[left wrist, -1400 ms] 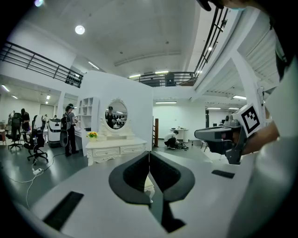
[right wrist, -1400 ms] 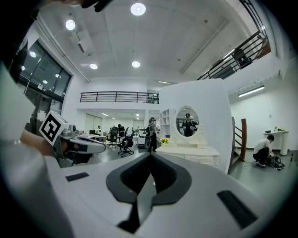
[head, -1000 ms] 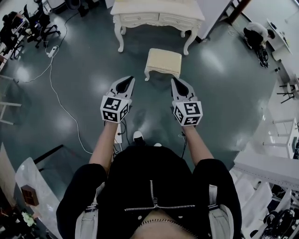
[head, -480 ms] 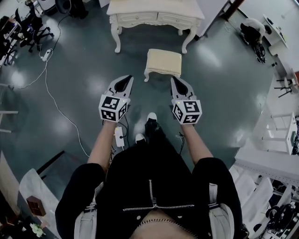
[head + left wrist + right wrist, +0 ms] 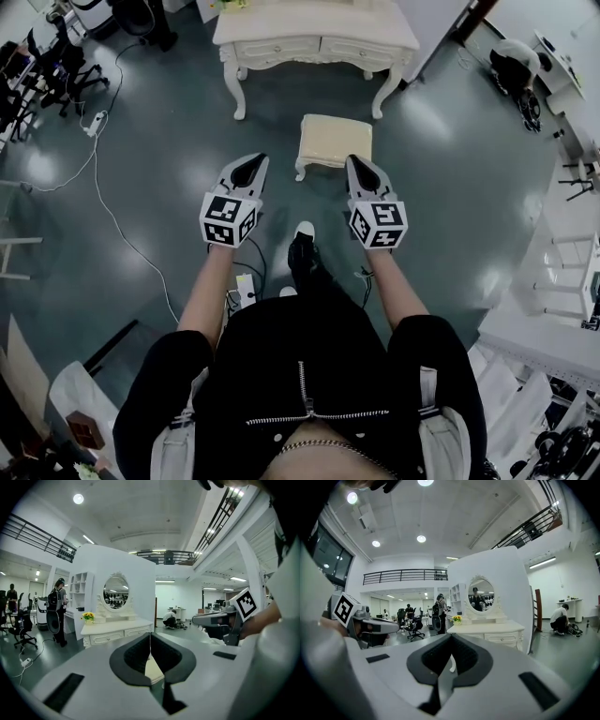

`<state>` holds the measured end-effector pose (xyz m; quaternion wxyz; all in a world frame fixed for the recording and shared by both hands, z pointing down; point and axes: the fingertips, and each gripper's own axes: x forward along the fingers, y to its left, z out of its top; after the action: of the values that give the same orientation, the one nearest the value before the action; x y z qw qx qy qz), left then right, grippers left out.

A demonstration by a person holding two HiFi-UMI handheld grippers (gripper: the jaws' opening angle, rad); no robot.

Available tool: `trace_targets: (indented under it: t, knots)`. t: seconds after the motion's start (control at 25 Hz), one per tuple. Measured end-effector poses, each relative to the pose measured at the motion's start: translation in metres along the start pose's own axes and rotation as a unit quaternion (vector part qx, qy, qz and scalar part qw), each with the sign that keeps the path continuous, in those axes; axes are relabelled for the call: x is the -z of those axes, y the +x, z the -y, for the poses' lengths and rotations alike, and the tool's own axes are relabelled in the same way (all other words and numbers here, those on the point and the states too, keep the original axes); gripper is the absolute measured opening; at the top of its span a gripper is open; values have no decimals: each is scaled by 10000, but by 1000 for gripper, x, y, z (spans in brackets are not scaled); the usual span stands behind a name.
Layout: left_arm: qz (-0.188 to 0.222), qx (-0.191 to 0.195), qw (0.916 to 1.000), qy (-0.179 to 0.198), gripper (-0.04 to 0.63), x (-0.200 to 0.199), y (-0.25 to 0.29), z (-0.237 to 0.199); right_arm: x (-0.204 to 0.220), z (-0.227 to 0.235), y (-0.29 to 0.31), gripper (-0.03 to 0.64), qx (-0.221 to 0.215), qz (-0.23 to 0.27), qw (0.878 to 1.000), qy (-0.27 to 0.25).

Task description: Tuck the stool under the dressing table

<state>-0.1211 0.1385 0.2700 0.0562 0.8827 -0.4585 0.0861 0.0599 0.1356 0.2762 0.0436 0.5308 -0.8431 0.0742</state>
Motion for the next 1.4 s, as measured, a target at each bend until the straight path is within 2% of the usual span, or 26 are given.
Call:
trace_targets:
  t: [0.52, 1.0, 1.4]
  knots:
    - [-139, 60, 9998, 135, 21, -49, 158, -79, -38, 108, 151, 8, 64, 57, 9997, 226]
    - [-223, 136, 9996, 77, 21, -53, 227, -114, -41, 153, 212, 8, 213, 79, 9991, 371]
    - [-380, 702, 9968, 66, 21, -50, 308, -140, -28, 191, 257, 12, 644, -129, 9970, 418]
